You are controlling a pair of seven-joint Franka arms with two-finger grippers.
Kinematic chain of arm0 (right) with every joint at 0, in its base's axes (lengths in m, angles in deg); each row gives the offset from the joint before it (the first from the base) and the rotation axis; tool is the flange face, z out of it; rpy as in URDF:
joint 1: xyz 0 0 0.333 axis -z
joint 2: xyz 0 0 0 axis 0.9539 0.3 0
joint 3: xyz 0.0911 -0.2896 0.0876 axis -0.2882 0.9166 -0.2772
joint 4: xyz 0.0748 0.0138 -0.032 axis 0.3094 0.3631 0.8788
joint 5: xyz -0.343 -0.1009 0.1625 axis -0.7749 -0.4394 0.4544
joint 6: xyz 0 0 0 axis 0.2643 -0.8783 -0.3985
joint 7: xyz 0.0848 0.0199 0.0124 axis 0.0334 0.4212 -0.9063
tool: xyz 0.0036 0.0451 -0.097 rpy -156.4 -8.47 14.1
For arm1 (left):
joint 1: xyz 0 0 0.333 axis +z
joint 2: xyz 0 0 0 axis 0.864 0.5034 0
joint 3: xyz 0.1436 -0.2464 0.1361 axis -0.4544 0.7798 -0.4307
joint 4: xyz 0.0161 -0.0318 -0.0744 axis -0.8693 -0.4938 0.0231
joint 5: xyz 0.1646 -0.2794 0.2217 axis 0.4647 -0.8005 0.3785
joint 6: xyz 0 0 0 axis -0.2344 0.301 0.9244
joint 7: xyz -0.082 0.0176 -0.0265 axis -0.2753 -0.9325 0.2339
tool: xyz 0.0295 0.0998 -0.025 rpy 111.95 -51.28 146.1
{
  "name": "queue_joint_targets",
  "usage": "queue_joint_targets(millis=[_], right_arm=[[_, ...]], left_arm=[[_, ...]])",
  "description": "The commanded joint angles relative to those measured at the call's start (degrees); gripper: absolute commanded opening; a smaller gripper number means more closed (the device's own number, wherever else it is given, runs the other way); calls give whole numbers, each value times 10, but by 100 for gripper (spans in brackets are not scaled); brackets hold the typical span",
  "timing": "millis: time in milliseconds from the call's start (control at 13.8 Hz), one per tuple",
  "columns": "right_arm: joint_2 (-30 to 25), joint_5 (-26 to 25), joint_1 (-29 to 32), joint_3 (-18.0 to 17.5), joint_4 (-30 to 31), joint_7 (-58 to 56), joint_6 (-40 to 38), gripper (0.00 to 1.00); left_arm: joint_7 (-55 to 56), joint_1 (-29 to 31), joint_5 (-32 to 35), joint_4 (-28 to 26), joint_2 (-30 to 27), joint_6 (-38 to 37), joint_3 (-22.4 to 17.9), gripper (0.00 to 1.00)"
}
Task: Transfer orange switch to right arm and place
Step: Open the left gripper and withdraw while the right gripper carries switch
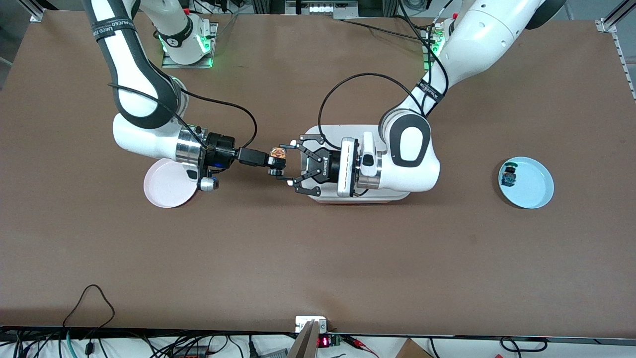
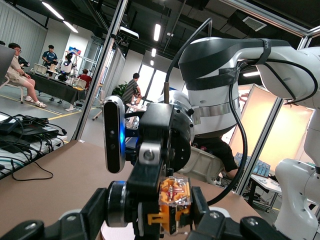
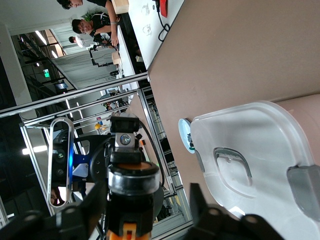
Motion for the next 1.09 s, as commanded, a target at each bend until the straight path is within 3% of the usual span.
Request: queue_joint_targets(millis=[0, 290, 508, 580, 725, 1016], right_arm=[[-6, 18, -5, 3, 6, -13, 5, 53], [-7, 18, -5, 3, 5, -9, 5, 25], [-8, 17, -4, 3, 2, -10, 5, 0], [-8, 17, -3, 3, -1, -9, 4, 0], [-5, 17, -2, 4, -2, -10, 4, 0], [-6, 16, 3, 9, -12, 3, -2, 0]], left_arm=[[-14, -4, -23, -3, -11, 7, -3, 0], [-7, -3, -23, -3, -17, 7, -3, 0], [-6, -3, -22, -3, -19, 5, -3, 11], [-7, -3, -21, -3, -19, 5, -3, 28], [-7, 1, -17, -3, -19, -2, -3, 100], [35, 8, -5, -3, -28, -12, -6, 100]])
